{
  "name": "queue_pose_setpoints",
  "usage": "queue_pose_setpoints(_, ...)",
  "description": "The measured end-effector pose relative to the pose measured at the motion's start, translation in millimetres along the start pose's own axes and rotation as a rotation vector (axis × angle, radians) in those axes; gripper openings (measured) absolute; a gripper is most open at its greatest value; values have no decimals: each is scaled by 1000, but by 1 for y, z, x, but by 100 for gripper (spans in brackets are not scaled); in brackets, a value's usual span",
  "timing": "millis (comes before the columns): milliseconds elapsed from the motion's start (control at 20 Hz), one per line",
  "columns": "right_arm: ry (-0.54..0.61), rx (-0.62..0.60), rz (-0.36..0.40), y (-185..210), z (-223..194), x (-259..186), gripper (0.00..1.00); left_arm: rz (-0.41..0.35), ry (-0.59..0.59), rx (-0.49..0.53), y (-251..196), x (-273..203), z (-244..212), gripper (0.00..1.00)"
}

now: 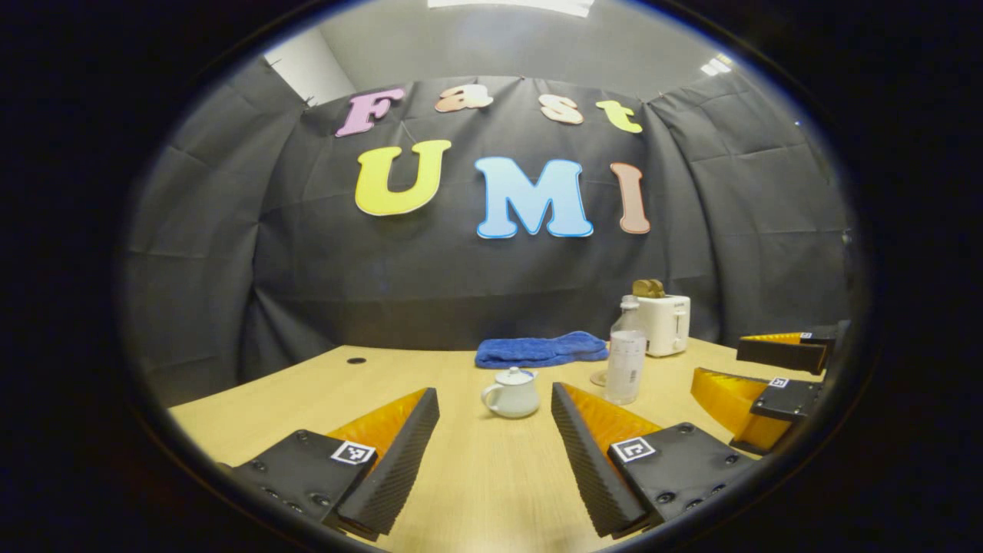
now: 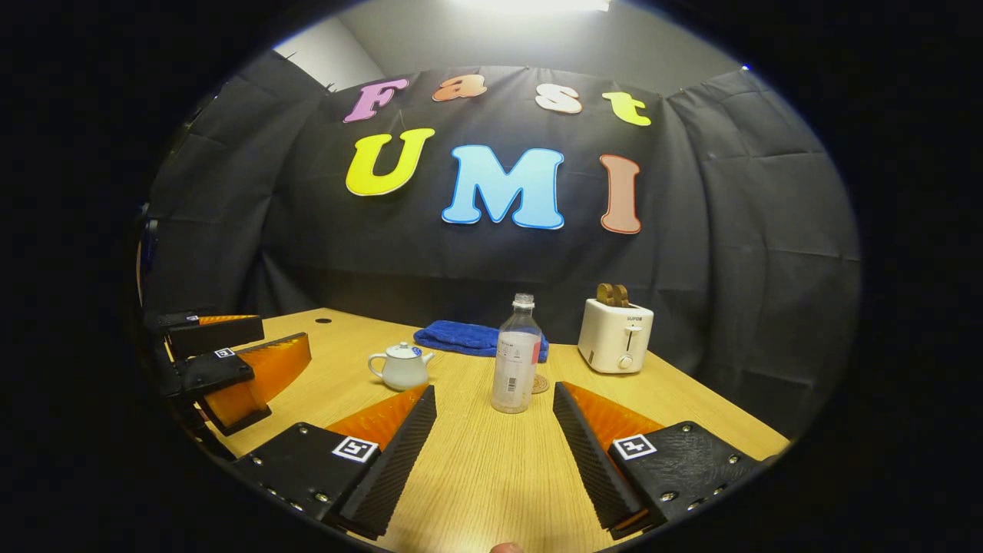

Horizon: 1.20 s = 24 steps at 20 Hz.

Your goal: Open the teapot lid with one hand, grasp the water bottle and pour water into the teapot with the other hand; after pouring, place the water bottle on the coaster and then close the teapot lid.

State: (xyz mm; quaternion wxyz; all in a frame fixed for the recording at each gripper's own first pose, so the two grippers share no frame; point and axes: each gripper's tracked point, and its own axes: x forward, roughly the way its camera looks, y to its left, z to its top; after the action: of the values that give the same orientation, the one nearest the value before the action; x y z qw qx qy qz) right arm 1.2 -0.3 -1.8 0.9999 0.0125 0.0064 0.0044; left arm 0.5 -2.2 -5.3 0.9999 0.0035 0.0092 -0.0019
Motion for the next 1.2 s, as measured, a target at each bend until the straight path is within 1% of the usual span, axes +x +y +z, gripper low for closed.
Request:
queue_pose_setpoints(250, 13, 9, 20, 4, 0, 8, 95, -9, -5, -6, -1, 5, 1, 97)
queue_pose_setpoints(450, 26, -10, 33, 5, 4, 21, 95, -54, -3, -36, -8, 23, 3, 97)
queue_pose_setpoints(650, 37, -38, 16, -1, 9, 44, 95, -95, 10, -55, -10, 55, 5, 97)
queue_pose_setpoints(800, 47, -29, 6, -4, 12, 63, 96, -132, 19, -63, -14, 80, 6, 96)
queue_pose_setpoints(1100, 54, 0, -28, -16, 23, 106, 95, -191, 8, -15, -24, 127, 10, 96)
queue_pose_setpoints(1200, 66, 12, -33, -18, 22, 121, 95, -218, 17, -16, -31, 142, 7, 96)
